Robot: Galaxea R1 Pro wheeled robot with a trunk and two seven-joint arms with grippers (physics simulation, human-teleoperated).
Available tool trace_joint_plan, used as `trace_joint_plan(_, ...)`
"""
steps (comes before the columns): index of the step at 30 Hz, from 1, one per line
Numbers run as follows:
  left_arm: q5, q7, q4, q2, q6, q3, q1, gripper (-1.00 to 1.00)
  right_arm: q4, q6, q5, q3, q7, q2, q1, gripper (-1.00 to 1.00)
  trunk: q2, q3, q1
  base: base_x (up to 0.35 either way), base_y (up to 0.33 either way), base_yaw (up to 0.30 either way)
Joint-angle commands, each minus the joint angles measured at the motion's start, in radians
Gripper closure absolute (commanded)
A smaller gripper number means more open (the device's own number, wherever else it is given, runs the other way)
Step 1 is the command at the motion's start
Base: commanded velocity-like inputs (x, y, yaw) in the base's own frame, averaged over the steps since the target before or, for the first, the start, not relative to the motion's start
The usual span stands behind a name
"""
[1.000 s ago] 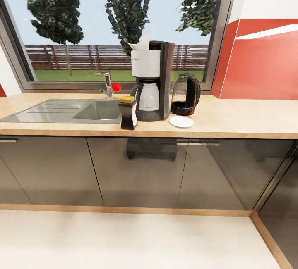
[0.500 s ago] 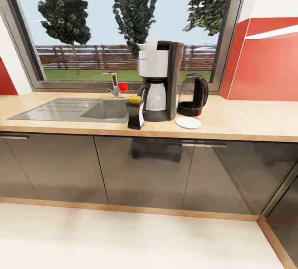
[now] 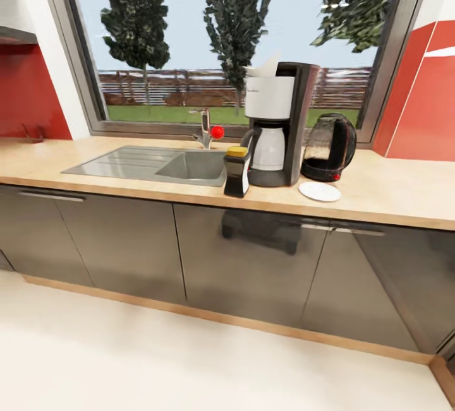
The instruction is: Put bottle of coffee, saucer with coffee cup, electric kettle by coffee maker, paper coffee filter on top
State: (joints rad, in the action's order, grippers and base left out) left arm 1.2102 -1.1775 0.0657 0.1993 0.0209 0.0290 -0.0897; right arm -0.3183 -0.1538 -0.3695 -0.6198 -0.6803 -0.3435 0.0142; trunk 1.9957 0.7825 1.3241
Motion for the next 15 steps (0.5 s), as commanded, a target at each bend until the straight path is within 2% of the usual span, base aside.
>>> trace_joint_plan(1,0.003,-0.001,0.002,0.0,0.002,0.003,-0.001,-1.0,0.001,-0.006,-0.012,-0.008,0.021,0.004,0.001,-1.0,0.0,0.001,0.0,0.0,0.0,0.273)
trace_joint_plan(9,0.004,-0.001,0.002,0.0,0.002,0.003,-0.001,-1.0,0.001,-0.007,-0.013,-0.008,0.05,0.015,0.001,-1.0,0.0,0.001,0.0,0.005,0.0,0.273)
trace_joint_plan(15,0.003,-0.001,0.003,0.0,0.001,0.003,-0.001,-1.0,0.001,-0.007,-0.013,-0.008,0.051,0.015,0.001,-1.0,0.0,0.001,0.0,0.261,0.008,0.138)
